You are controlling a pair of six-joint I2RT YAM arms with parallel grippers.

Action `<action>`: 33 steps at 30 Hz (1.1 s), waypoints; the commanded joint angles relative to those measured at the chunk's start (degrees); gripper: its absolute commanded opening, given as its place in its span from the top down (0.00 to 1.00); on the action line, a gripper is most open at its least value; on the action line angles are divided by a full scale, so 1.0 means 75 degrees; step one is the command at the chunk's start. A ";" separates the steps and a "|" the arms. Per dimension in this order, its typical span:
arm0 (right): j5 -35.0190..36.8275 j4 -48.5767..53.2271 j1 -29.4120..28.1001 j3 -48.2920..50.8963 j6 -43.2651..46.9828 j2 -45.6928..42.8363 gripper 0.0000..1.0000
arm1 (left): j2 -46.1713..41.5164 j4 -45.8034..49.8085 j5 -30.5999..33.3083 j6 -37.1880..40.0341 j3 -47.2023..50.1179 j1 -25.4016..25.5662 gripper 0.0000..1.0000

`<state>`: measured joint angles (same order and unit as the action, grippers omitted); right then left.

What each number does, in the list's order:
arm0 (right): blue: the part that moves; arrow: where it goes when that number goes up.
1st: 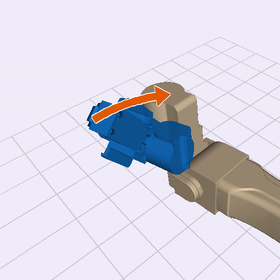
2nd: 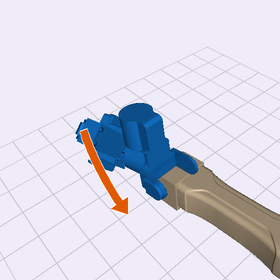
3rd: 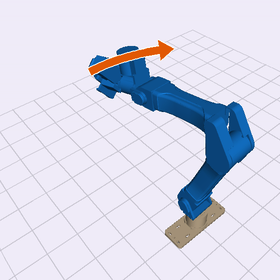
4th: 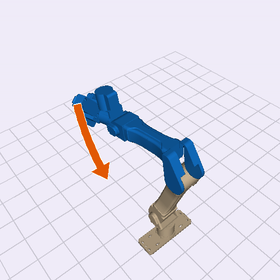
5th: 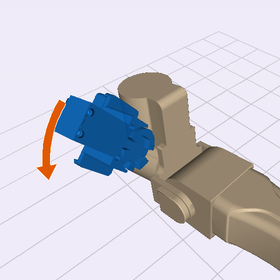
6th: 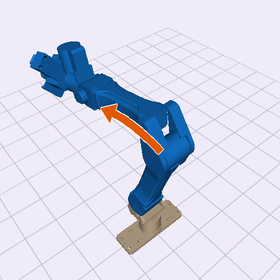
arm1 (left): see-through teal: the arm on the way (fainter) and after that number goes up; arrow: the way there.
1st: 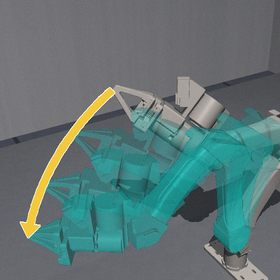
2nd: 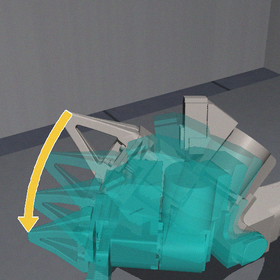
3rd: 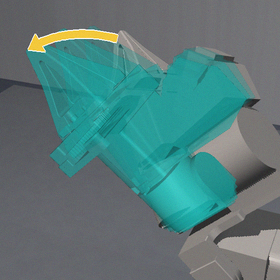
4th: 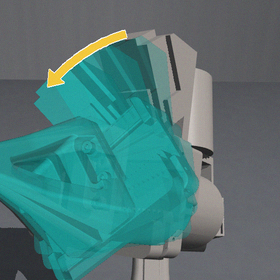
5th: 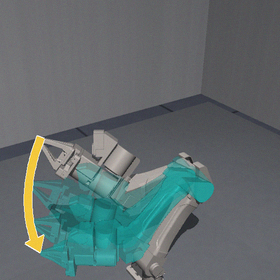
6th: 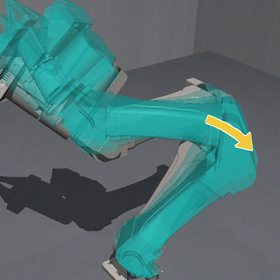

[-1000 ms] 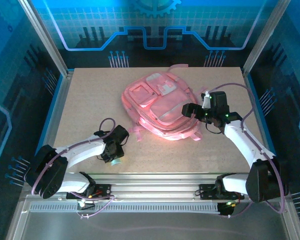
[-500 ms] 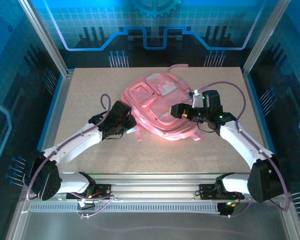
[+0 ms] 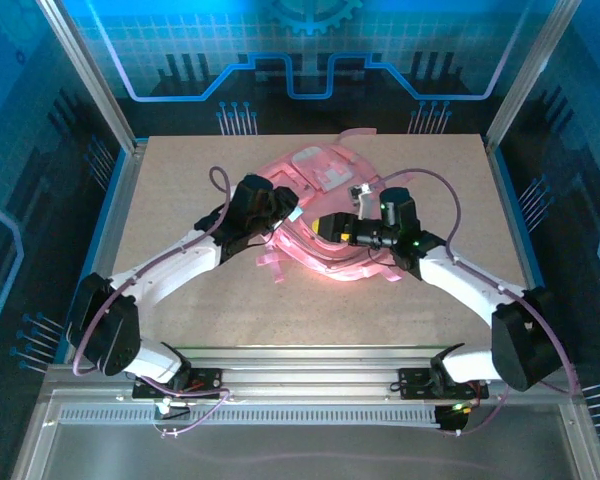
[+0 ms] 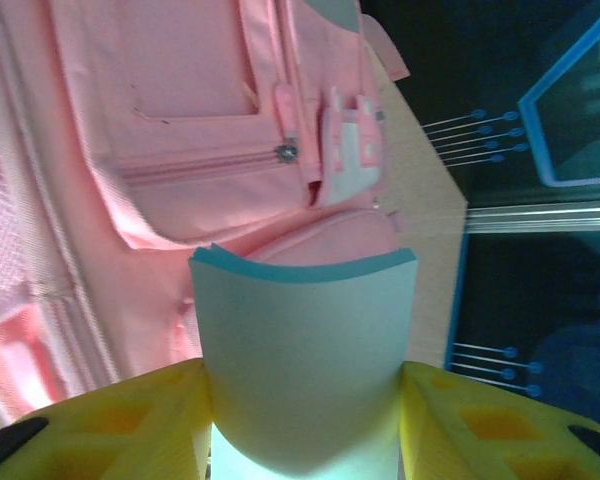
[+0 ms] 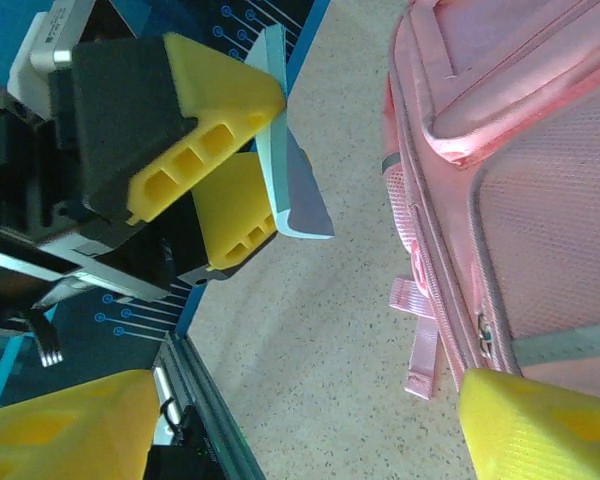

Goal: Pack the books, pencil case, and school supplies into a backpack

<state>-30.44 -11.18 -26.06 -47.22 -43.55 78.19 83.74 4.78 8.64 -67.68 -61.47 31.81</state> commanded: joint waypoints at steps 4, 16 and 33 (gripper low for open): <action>0.0159 -0.1443 -0.0257 -0.0131 -0.0112 0.0764 0.34 | 0.0050 -0.0914 -0.0114 -0.0795 0.0137 0.0355 0.51; 0.0524 -0.1745 -0.0439 -0.0379 -0.0025 0.1038 0.47 | 0.0127 -0.0883 0.0054 -0.1009 0.0239 0.0647 0.51; 0.0796 -0.0315 0.0315 0.0049 0.0715 0.0252 1.00 | 0.0274 0.0183 0.0079 0.1811 -0.0759 0.0721 0.27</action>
<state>-25.67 -18.90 -26.79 -48.21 -41.17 84.53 84.97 2.57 8.29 -66.11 -62.37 36.84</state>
